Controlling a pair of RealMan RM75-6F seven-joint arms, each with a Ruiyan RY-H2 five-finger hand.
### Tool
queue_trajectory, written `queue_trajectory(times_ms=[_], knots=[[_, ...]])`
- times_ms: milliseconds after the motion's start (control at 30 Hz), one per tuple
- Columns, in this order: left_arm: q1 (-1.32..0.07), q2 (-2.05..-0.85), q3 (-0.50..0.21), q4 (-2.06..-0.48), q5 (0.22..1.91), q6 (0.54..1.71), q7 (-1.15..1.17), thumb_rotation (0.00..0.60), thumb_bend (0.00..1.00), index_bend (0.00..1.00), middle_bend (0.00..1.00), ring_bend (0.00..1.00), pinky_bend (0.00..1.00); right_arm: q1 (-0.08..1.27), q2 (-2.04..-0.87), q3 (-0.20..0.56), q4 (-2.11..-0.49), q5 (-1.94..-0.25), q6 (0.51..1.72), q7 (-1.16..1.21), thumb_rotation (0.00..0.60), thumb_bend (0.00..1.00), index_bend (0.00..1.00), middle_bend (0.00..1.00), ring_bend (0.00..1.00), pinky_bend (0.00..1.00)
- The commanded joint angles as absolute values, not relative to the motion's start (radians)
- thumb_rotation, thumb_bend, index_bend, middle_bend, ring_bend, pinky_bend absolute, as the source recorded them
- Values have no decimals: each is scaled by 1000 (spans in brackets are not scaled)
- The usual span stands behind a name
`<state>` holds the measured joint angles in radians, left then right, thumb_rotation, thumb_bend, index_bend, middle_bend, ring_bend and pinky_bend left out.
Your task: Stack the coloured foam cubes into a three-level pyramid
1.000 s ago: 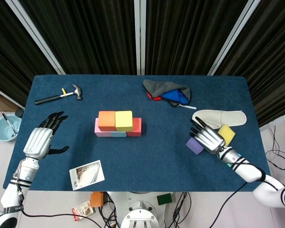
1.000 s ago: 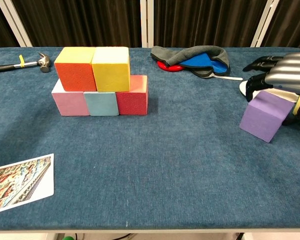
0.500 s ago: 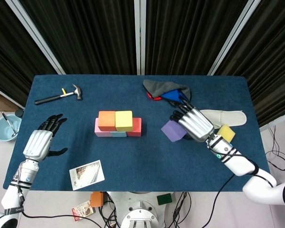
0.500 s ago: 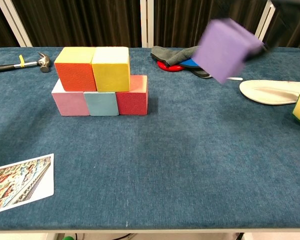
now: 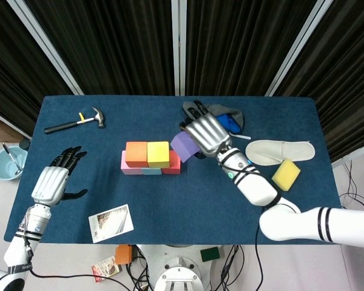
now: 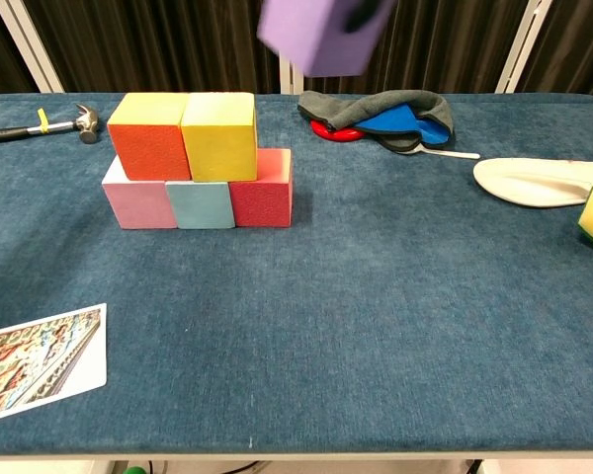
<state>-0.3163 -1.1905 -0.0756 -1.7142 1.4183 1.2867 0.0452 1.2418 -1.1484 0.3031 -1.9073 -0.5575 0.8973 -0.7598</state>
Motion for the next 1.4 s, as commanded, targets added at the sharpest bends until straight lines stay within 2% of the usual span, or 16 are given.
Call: queue_trajectory(times_ms=[33,267,567,867,1000,1133,1400], knots=[[-318,-1194,-80,-1707,1414,1284,30,597,106,135,59,31,178,1438,-1258,330,-1867,-318,945,-907,600,148,490,363,122,17],[-316,-1202,-86,-1684,1410,1285,-15,596,106,134,59,31,178,1578,-1356,321,-1763,-153,970,-993,600,143,444,333,107,0],[-309,-1209,-84,-1648,1409,1285,-60,598,106,134,59,31,178,1669,-1439,299,-1647,-79,956,-1046,600,132,416,298,75,0],[-308,-1220,-83,-1615,1411,1278,-92,598,106,134,59,32,177,1696,-1465,279,-1615,-58,941,-1055,600,29,244,191,3,0],[-305,-1222,-82,-1608,1413,1282,-101,598,106,134,59,31,178,1686,-1445,292,-1633,-88,930,-1022,600,0,181,140,0,0],[-301,-1223,-80,-1601,1411,1281,-111,599,106,134,59,31,178,1656,-1384,289,-1660,-162,879,-979,600,0,175,136,0,0],[-298,-1217,-82,-1598,1405,1276,-128,599,104,134,59,31,177,1595,-1328,234,-1616,-324,720,-875,600,0,250,146,0,0]])
